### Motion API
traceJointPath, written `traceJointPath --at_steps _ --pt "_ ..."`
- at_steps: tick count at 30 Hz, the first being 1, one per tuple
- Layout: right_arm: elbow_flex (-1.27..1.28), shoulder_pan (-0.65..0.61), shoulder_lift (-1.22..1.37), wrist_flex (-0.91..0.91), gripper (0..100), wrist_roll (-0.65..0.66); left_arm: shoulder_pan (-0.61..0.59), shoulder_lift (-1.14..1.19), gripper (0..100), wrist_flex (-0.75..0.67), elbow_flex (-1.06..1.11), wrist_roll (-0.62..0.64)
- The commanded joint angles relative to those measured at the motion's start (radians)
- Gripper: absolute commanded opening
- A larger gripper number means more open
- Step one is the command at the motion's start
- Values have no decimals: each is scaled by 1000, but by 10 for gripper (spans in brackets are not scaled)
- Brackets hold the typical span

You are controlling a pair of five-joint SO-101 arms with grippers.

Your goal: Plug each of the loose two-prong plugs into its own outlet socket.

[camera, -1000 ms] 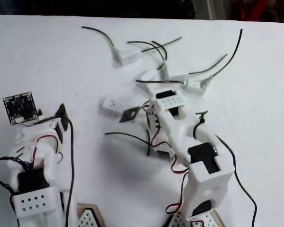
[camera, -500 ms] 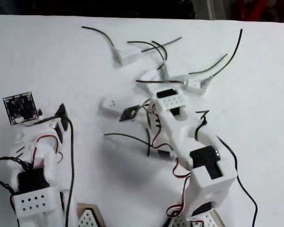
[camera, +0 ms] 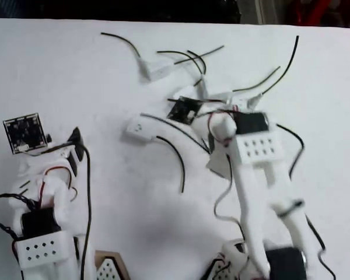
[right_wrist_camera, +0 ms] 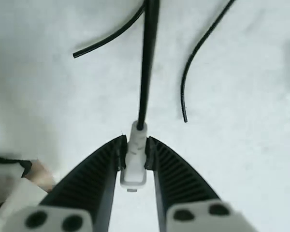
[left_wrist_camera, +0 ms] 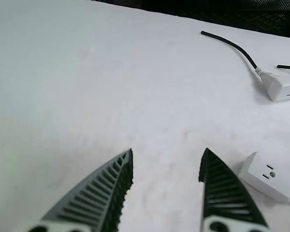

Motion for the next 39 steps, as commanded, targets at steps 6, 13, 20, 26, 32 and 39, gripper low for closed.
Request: traceJointPath --at_steps 6,13,20,26,32,39 --pt "196 -25 -305 -186 18 -249 148 -10 231 40 -104 2" --pt "255 -163 -378 -329 18 -628 231 -4 234 46 -112 -160" --pt "404 -180 -390 -622 18 -830 255 28 234 133 -169 -250" --pt "522 -183 -392 -782 18 -967 302 285 234 209 -336 -288" --pt "529 -286 -394 -765 18 -987 355 467 234 160 -423 -279" --pt "531 -427 -394 -746 18 -985 354 479 234 89 -427 -178"
